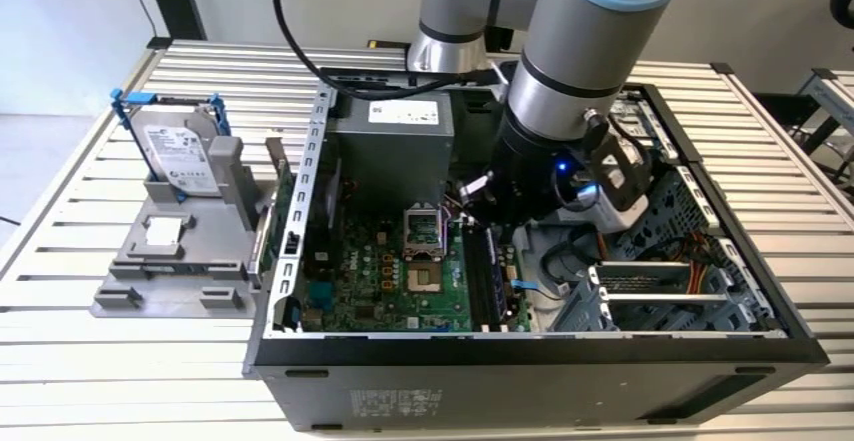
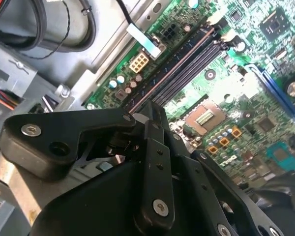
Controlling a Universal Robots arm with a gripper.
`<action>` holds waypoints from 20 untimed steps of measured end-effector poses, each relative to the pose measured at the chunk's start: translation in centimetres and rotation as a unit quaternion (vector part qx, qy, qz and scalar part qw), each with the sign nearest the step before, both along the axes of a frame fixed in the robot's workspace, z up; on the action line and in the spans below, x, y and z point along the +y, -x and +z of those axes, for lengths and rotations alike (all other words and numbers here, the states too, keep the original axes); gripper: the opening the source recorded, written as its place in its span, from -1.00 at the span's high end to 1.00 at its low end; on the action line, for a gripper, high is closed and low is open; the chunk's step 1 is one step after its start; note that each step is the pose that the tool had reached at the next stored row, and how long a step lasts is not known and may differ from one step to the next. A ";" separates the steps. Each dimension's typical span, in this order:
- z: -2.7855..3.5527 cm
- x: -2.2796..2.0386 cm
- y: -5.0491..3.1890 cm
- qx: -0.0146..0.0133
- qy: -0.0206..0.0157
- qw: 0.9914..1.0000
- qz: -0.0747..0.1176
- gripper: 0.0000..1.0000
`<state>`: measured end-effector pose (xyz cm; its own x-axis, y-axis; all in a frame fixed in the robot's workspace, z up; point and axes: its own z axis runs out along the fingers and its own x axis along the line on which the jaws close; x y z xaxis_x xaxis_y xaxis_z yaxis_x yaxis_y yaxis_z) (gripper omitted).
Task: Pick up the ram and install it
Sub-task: 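Press down the ram until it locks into place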
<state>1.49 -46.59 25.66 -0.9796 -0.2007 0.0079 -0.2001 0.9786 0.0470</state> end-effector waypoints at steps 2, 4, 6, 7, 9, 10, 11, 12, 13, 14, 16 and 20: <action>0.00 0.00 0.00 0.000 0.000 1.000 0.014 1.00; 0.00 0.00 0.00 0.000 0.000 1.000 0.029 1.00; 0.00 0.00 0.00 0.000 0.000 0.999 0.043 1.00; 0.00 0.00 0.00 0.000 0.000 0.999 0.050 1.00; 0.00 0.00 0.00 0.000 0.000 0.998 0.065 1.00; 0.00 0.00 0.00 0.000 0.000 0.997 0.072 1.00; 0.00 0.00 0.00 0.000 0.000 0.997 0.079 1.00; 0.00 0.00 0.00 0.000 0.000 0.996 0.086 1.00; 0.00 0.00 0.00 0.000 0.000 0.996 0.093 1.00; 0.00 0.00 0.00 0.000 0.000 0.995 0.099 1.00; 0.00 0.00 0.00 0.000 0.000 0.994 0.113 1.00; 0.00 0.00 0.00 0.000 0.000 0.990 0.140 1.00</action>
